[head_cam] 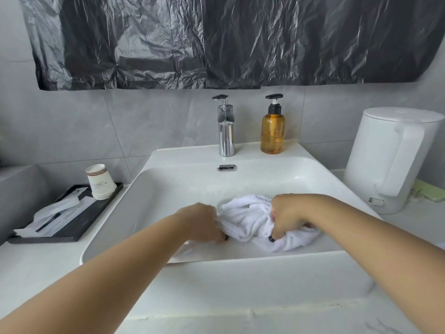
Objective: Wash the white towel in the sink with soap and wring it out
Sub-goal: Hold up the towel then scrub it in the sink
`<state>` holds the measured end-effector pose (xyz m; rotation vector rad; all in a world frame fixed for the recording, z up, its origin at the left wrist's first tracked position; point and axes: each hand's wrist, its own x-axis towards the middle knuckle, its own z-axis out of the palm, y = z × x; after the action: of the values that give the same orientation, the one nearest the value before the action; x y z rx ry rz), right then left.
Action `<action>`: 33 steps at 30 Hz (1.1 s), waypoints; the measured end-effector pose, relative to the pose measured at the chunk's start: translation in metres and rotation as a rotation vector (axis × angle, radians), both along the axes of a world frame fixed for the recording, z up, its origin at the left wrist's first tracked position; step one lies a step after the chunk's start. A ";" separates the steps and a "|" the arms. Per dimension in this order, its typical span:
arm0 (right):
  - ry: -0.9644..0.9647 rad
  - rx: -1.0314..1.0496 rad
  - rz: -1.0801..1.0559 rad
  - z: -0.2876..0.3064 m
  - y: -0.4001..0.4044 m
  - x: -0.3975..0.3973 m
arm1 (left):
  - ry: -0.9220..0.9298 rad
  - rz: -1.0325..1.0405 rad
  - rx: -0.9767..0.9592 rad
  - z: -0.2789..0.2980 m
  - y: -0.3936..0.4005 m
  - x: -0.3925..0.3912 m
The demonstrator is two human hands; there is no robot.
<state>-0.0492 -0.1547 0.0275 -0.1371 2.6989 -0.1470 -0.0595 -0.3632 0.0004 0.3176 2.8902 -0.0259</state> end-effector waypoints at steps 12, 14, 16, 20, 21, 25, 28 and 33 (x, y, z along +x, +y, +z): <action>0.328 0.056 -0.012 -0.006 -0.009 0.013 | 0.496 -0.025 0.329 0.019 -0.006 -0.007; 0.428 -0.159 0.047 -0.003 -0.015 0.020 | 0.576 -0.119 0.391 0.027 0.005 0.003; 0.418 -0.408 0.109 0.005 -0.026 0.023 | 0.683 -0.223 0.365 0.036 0.016 0.013; 0.425 -0.614 0.134 0.000 -0.032 0.012 | 0.976 -0.422 0.188 0.051 0.018 0.026; 0.434 -0.658 0.103 -0.003 -0.031 0.011 | 1.029 -0.435 0.177 0.053 0.012 0.025; 0.468 -0.457 0.164 -0.013 -0.038 0.006 | 1.084 -0.444 0.169 0.055 -0.011 0.030; 0.559 -0.355 0.195 -0.009 -0.049 0.001 | 1.117 -0.398 0.144 0.048 -0.032 0.030; 0.681 -0.835 -0.096 0.004 -0.060 0.010 | 0.858 -0.041 0.091 0.032 -0.058 0.030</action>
<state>-0.0393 -0.2144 0.0313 -0.3514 3.0909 -1.4874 -0.0294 -0.4212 0.0321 0.4745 3.7408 -0.0479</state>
